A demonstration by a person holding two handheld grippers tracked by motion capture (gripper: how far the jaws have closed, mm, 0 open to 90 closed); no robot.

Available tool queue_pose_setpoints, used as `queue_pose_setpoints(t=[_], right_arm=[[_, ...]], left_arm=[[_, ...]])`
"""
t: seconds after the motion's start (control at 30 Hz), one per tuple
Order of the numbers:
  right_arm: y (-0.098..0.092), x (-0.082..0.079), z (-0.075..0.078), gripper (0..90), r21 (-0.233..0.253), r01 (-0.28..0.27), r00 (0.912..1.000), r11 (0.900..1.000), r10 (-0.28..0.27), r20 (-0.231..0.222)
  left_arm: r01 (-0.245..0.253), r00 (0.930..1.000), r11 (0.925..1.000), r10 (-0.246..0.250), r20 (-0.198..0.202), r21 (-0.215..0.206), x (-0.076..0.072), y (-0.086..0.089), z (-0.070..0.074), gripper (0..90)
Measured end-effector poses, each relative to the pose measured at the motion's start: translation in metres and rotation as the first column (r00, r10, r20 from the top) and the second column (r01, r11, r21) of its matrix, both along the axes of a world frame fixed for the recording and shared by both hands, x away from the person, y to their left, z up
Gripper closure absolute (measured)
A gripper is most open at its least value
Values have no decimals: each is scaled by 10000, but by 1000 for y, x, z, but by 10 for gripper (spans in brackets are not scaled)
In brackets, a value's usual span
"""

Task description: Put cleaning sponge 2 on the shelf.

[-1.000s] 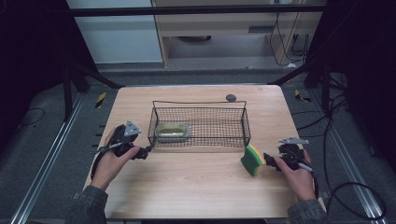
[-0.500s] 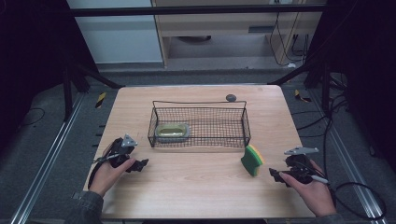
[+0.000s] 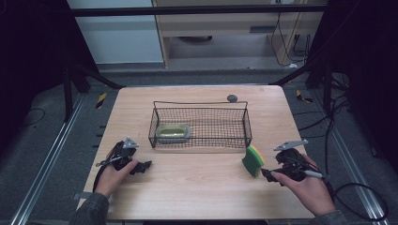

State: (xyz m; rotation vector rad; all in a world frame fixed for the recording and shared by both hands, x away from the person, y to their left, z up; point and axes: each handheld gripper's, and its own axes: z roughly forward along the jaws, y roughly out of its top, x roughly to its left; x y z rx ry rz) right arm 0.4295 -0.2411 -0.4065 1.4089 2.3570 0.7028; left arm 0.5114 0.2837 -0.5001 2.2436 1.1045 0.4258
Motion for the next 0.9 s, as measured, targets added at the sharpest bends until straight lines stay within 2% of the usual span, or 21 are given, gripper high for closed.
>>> queue_pose_setpoints(t=[0.13, 0.27, 0.33, 0.4, 0.6, 0.9], right_arm=[[13, 6, 12, 136, -211, -423, 9991, 9989, 424, 11], [24, 16, 23, 150, -443, -710, 9975, 9965, 711, -4], [28, 21, 27, 169, -535, -799, 9968, 9954, 801, 21], [30, 26, 28, 183, -403, -802, 9968, 9960, 800, -72], [41, 37, 23, 206, -385, -1092, 9933, 9933, 1075, -426], [46, 55, 0, 304, -412, -938, 9886, 9947, 882, -1223]], left_arm=[[114, 9995, 9997, -109, 290, -195, 2, 1, -3, 0], [-21, 9974, 9983, 62, 715, -574, 0, 2, -8, 0], [-14, 9971, 9981, 60, 761, -610, 0, 2, -8, 0], [-15, 9971, 9981, 62, 761, -614, 0, 2, -8, 0], [-17, 9971, 9981, 64, 761, -617, 1, 2, -8, 0], [-20, 9971, 9981, 67, 765, -621, 1, 2, -8, 0]])
